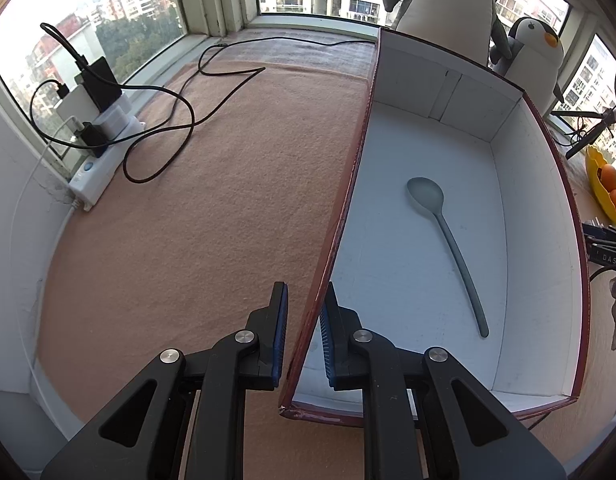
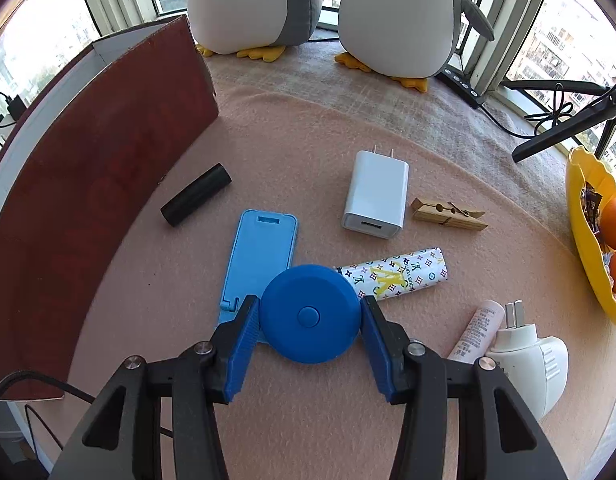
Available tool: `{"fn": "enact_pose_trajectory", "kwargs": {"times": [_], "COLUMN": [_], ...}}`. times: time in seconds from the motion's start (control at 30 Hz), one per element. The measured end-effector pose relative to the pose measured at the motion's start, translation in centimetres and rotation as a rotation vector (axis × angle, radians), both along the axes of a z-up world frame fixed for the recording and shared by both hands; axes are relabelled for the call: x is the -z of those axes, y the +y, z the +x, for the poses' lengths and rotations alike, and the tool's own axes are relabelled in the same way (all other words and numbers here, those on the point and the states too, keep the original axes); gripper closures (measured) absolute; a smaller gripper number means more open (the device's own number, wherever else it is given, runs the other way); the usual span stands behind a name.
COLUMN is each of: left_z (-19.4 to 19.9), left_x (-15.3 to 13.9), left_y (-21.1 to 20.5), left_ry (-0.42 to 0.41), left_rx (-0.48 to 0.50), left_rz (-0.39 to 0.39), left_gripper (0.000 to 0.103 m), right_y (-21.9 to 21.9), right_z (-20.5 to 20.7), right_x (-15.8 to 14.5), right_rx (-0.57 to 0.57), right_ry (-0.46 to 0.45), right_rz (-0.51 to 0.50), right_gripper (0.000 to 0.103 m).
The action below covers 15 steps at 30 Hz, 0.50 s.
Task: Organize rigid objects
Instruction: 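Carry the tape measure into the box and release it beside the spoon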
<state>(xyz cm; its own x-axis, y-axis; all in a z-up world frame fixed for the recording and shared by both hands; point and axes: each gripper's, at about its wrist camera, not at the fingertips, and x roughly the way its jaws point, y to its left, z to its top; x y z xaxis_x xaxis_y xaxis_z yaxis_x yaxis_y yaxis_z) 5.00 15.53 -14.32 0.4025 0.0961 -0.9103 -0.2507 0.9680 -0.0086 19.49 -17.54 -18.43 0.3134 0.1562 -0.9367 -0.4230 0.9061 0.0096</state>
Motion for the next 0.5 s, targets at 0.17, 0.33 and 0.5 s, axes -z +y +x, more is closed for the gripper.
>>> {"fn": "enact_pose_trajectory", "kwargs": {"times": [0.17,0.33,0.5], "left_z": [0.0,-0.1,-0.1], "left_x": [-0.1,-0.2,-0.2], "left_y": [-0.1,0.1,0.1], "left_ry": [-0.005,-0.01,-0.016], "left_rx": [0.002,0.0,0.001], "left_rz": [0.003,0.002,0.002], "left_gripper": [0.089,0.089,0.089], "right_y": [-0.2,1.4,4.4], "right_z": [-1.4,-3.3,-4.9], "right_x": [-2.4,-7.1,-11.3], "right_rx": [0.01,-0.029,-0.101], "right_ry": [-0.048,-0.133,-0.2], "right_rz": [0.032,0.096,0.163], "right_gripper": [0.057,0.057,0.057]}}
